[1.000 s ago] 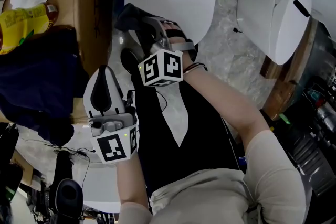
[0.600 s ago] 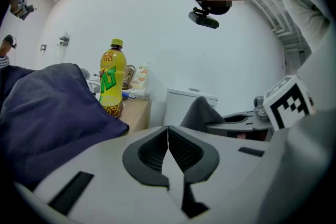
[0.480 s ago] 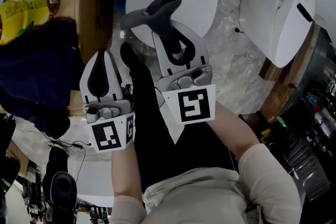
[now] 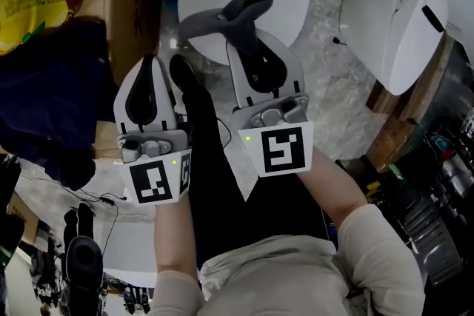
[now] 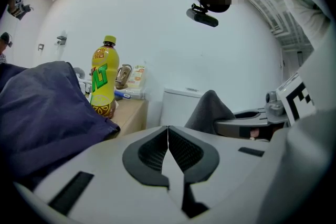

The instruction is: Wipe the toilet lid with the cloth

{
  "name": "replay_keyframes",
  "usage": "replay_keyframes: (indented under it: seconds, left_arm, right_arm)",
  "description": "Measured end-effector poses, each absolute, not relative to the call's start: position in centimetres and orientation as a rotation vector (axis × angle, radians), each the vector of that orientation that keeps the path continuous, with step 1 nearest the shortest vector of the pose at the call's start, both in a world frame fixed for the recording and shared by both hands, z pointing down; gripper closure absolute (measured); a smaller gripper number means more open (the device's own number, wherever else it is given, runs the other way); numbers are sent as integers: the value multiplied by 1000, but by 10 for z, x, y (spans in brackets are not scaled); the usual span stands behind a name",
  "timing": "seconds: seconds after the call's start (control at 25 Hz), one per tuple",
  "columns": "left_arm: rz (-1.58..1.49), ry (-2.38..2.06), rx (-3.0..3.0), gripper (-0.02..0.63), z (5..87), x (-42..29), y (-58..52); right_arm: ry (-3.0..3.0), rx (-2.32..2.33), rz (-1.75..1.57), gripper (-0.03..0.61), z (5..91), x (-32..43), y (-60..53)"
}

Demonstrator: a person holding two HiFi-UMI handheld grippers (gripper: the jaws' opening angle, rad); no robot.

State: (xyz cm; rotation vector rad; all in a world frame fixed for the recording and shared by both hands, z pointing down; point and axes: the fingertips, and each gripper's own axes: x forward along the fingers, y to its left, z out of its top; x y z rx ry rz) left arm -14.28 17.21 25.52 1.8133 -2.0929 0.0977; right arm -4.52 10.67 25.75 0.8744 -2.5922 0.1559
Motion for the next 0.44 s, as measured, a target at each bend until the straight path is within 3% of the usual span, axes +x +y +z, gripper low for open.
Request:
replay_keyframes:
  seconds: [0.44]
  left_arm:
    - [98, -2071, 1825, 598, 259, -133, 160]
  right_arm:
    - [-2579, 910, 184, 511, 256, -35, 99]
